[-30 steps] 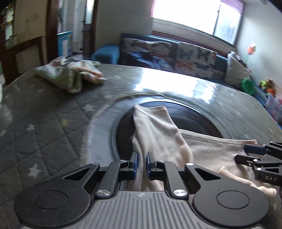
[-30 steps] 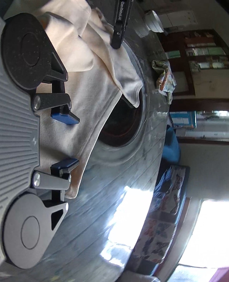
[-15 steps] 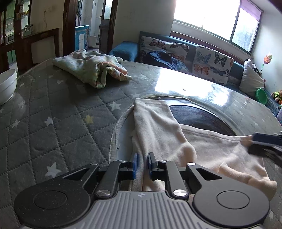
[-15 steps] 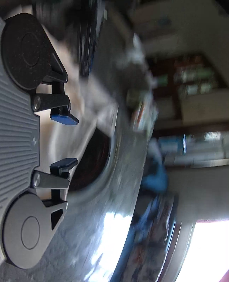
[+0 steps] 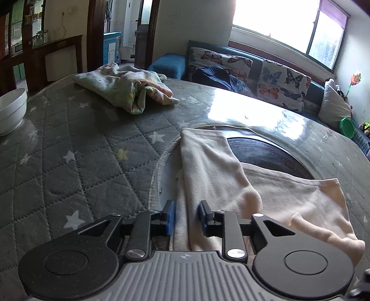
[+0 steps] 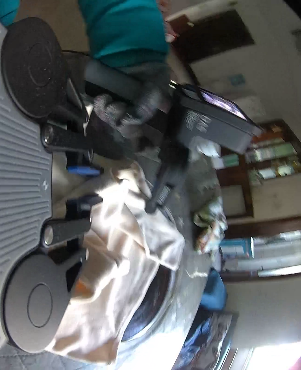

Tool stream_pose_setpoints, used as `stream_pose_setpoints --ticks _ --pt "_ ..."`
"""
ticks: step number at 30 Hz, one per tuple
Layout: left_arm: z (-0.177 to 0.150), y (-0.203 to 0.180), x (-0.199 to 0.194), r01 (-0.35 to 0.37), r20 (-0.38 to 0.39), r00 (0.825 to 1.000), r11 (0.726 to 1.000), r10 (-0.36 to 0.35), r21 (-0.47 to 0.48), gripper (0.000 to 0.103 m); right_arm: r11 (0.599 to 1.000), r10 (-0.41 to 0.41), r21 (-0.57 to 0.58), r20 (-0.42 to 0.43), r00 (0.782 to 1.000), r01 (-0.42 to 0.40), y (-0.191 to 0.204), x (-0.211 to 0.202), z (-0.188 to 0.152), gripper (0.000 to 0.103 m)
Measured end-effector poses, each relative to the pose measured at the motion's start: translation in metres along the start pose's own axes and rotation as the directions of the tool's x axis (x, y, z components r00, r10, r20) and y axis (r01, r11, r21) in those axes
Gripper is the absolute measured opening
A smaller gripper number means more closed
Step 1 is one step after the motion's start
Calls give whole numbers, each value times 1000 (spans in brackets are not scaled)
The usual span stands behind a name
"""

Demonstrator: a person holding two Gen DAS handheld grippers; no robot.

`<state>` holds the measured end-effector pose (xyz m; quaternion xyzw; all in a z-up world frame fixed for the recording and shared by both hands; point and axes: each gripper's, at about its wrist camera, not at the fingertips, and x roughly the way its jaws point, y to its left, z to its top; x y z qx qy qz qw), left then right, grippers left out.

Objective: Fold clothes

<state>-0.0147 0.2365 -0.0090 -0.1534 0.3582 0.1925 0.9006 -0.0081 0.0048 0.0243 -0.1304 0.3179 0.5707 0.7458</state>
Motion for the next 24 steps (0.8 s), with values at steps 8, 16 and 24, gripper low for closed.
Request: stream_pose_setpoints --ticks 8,16,24 --pt "-2 -1 -19 -4 32 999 1000 3 6 51 982 -176 94 156 972 163 -28 -73 -2 8" --pt "-11 -22 -49 64 67 995 995 -70 82 56 875 -449 292 191 873 386 -87 -151 -38 8" --pt "-31 -66 -81 257 29 962 932 -273 254 60 738 -589 454 70 805 500 -135 -166 -85 9"
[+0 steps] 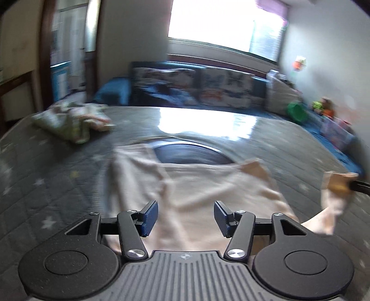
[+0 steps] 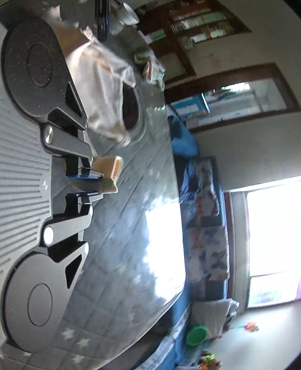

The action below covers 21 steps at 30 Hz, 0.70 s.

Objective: Fold clothes

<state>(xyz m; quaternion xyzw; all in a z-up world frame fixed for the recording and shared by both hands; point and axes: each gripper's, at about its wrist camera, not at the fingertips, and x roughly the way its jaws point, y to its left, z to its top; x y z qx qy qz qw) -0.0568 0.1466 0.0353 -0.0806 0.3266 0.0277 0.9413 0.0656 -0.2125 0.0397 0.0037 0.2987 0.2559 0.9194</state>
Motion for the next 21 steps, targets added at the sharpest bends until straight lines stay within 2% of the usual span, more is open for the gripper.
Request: stream_pose_setpoints --ticks 5,8,11,15,17,18,19,21 --pt "-13 -29 -6 121 -52 992 985 -115 120 63 999 -46 27 -38 998 47 -18 10 -21 9" --pt "-17 -38 -6 112 -44 993 980 -106 167 68 998 -50 41 -56 997 52 -30 7 -28 9" --pt "-16 -35 1 137 -64 990 979 -129 149 70 995 -69 62 -61 996 73 -35 5 -35 9" --pt "-26 -42 3 208 -113 975 964 -191 165 71 994 -79 76 -62 995 83 -39 1 -39 9" --pt "-35 -48 2 244 -145 965 953 -219 180 70 992 -87 81 -67 994 92 -43 -2 -40 10" --pt "-41 -52 1 263 -161 959 946 -234 187 65 992 -91 85 -68 994 96 -43 -1 -41 10" --pt "-46 -55 1 279 -177 953 941 -246 193 54 991 -95 89 -69 993 101 -44 0 -42 10" --pt "-56 -60 -3 311 -211 940 928 -268 204 47 989 -105 99 -73 992 112 -47 0 -43 13"
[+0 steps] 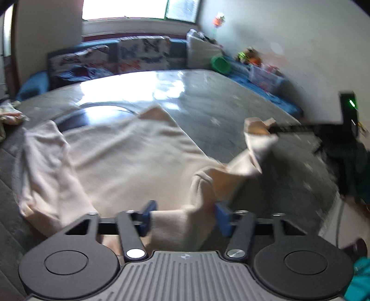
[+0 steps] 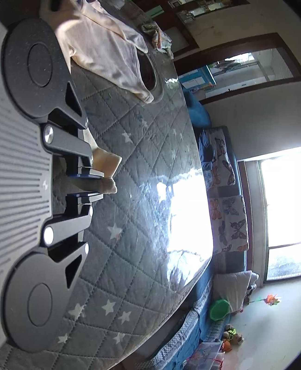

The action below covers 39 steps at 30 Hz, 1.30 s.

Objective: Fold clothes

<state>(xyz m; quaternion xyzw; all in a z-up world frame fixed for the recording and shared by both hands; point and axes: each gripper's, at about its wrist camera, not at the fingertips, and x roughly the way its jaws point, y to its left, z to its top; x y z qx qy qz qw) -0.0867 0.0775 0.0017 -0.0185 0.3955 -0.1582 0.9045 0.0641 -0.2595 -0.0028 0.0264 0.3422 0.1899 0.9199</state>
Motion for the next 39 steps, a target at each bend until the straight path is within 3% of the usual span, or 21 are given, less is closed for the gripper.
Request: stream_pose_setpoints --ticks 2,7,11,16,20,25,28,30,39 --pt "-9 -8 -3 33 -21 999 999 -33 24 47 1000 -17 7 1 1000 17 -2 0 -1 19" --pt "-24 -27 -16 102 -43 994 989 -98 102 49 997 -72 30 17 997 71 -11 -8 -1 19" --pt "-18 -39 -26 137 -6 990 981 -138 138 52 999 -40 9 42 998 39 0 -20 3 19" --pt "-3 -43 -22 138 43 989 982 -144 131 55 997 58 -49 10 998 -58 31 -19 4 29" --pt "-2 -48 -8 152 31 987 981 -156 118 55 995 67 -68 -29 997 -69 48 2 0 33" --pt "-9 -51 7 169 2 985 980 -170 101 56 995 4 -97 -48 999 -9 56 26 -3 34" --pt "-12 -53 12 176 -12 984 980 -176 92 57 985 -40 -167 -35 999 33 64 30 -7 29" --pt "-14 -54 13 180 -14 984 979 -179 91 59 976 -63 -212 -27 998 56 68 30 -8 6" --pt "-16 -56 13 197 -16 980 975 -196 102 66 982 -109 -144 103 989 123 30 -40 -8 3"
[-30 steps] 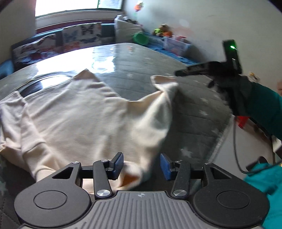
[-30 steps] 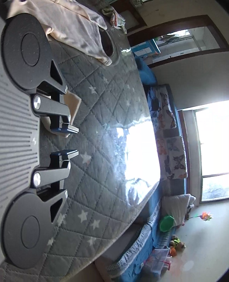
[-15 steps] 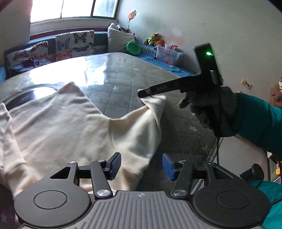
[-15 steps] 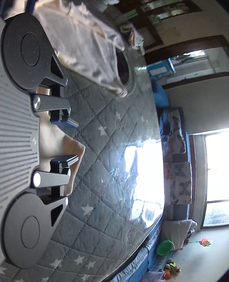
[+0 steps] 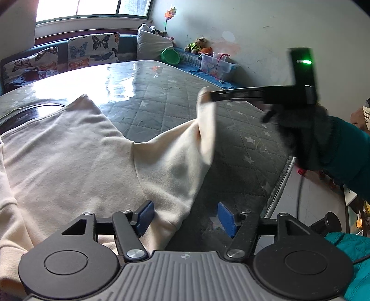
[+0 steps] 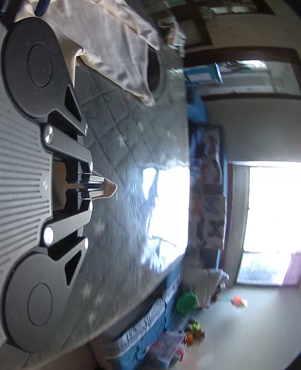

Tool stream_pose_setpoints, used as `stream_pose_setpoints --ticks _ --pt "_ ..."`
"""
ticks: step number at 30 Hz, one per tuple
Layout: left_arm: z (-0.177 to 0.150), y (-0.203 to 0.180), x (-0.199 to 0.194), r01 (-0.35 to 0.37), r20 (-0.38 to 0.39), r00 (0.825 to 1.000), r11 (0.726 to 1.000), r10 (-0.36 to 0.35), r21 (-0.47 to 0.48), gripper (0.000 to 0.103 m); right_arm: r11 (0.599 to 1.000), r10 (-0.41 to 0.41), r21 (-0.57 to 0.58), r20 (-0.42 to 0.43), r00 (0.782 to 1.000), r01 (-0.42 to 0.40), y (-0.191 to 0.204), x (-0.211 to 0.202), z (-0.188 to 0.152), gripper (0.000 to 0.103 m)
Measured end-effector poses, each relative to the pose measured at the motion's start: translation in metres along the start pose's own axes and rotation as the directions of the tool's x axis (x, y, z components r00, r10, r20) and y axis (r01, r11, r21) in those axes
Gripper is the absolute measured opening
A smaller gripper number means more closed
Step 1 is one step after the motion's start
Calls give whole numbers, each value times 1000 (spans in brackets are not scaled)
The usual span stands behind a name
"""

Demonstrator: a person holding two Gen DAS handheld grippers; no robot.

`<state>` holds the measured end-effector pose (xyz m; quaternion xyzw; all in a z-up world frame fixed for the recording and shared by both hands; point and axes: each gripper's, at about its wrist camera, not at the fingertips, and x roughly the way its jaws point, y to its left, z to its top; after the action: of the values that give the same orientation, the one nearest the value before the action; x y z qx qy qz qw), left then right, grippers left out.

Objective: Fold clothes

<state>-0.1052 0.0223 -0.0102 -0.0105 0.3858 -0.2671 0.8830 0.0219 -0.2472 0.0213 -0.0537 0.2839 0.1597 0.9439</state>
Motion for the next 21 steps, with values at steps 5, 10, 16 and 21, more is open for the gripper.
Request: stream_pose_setpoints --ticks 5,10,16,21 --pt "0 -3 2 11 -2 1000 1000 -11 18 70 995 -81 54 -54 995 84 -32 -24 -24 3" --pt "1 -3 1 13 -11 1000 1000 -12 28 70 982 -115 132 -148 982 134 -56 -15 -45 6" --pt "2 -2 -2 7 -5 1000 1000 -7 9 70 997 9 80 -76 997 -3 -28 -5 -18 12" --pt "4 3 -12 -25 14 1000 1000 26 -13 70 995 92 34 -88 992 -90 -6 27 -10 26"
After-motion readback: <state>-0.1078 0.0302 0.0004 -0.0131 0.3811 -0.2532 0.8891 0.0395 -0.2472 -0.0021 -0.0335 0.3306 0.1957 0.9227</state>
